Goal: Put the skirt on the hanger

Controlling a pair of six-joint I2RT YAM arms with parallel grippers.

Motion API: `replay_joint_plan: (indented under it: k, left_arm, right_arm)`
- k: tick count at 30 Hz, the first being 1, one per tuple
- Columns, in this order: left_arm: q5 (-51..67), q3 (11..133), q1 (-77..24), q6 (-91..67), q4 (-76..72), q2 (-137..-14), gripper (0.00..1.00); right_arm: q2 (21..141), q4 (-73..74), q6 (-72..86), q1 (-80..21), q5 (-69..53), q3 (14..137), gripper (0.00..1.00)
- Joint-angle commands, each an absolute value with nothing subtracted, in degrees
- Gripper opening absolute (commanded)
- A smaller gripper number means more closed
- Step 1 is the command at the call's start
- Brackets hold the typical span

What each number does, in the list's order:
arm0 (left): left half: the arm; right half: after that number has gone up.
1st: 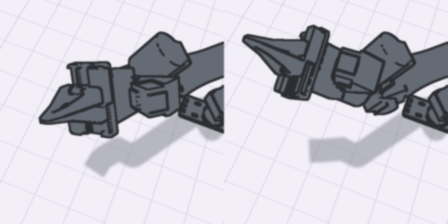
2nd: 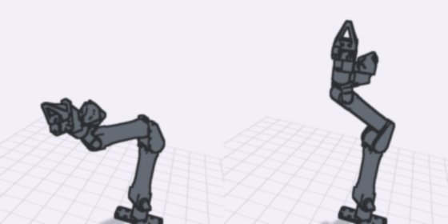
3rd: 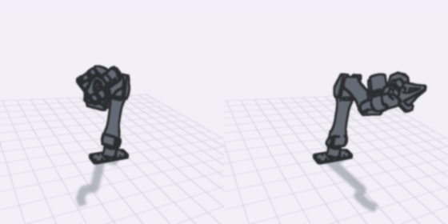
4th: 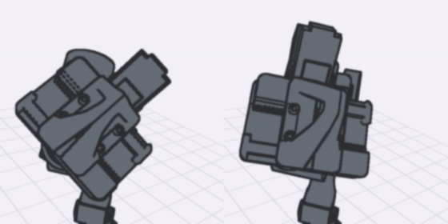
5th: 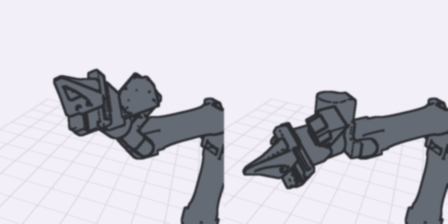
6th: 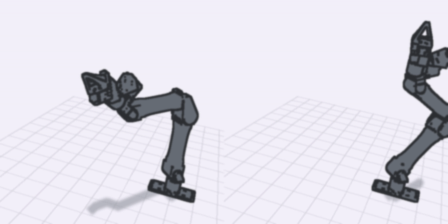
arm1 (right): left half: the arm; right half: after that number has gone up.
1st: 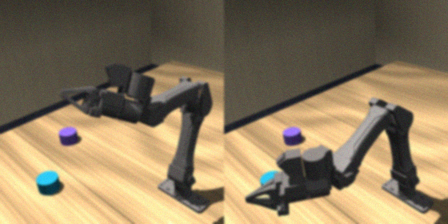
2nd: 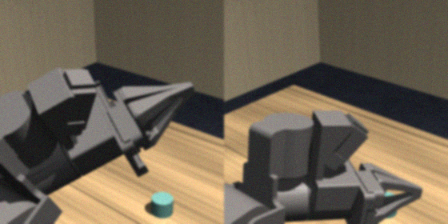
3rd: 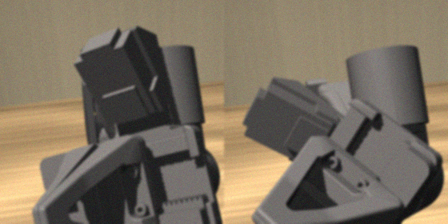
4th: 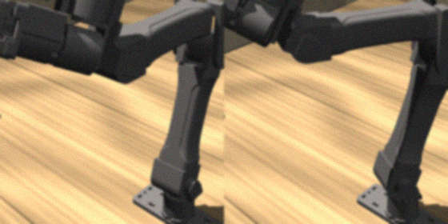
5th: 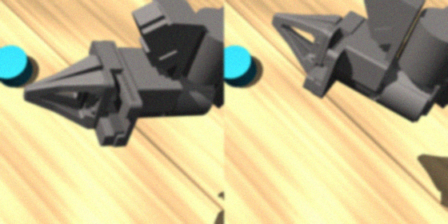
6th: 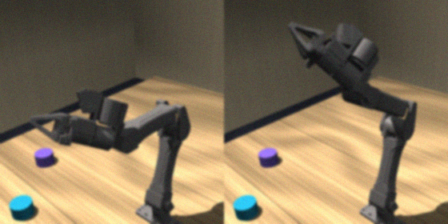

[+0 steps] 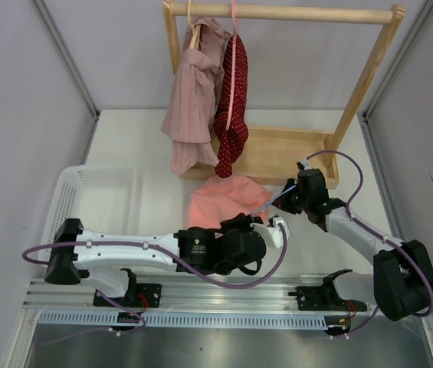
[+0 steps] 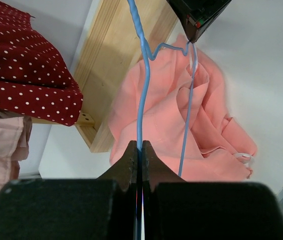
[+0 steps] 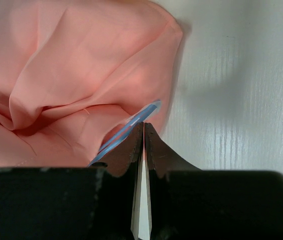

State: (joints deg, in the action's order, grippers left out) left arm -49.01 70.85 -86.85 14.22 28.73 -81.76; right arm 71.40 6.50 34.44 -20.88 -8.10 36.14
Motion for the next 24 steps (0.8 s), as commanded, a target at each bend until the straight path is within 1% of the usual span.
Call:
replay_joint_plan:
  k: [1, 6, 9, 15, 17, 24]
  left_arm:
    - [-46.1, 71.3, -85.3, 12.1, 29.4, -81.6, 0.0]
    - [-45.1, 71.0, -84.6, 12.4, 28.8, -82.1, 0.0]
    - [-46.5, 71.0, -84.6, 12.4, 28.5, -82.4, 0.0]
    - [-46.8, 70.2, -84.6, 12.7, 28.0, -81.9, 0.0]
    - [-45.8, 70.0, -84.6, 12.7, 28.0, -81.9, 0.0]
    - [-40.6, 73.8, -83.2, 10.5, 33.8, -83.7, 0.0]
  right_arm:
    - [69.3, 7.3, 33.3, -20.8, -6.7, 38.8, 0.09]
    - [68.0, 9.8, 33.2, -20.7, -4.2, 39.2, 0.1]
    - [68.6, 12.2, 33.1, -20.2, -2.0, 39.8, 0.1]
    - [71.5, 11.8, 33.0, -19.7, -2.4, 39.3, 0.12]
    - [72.6, 11.3, 32.9, -19.8, -2.6, 38.9, 0.14]
    - [72.6, 10.5, 33.0, -20.1, -3.2, 37.9, 0.17]
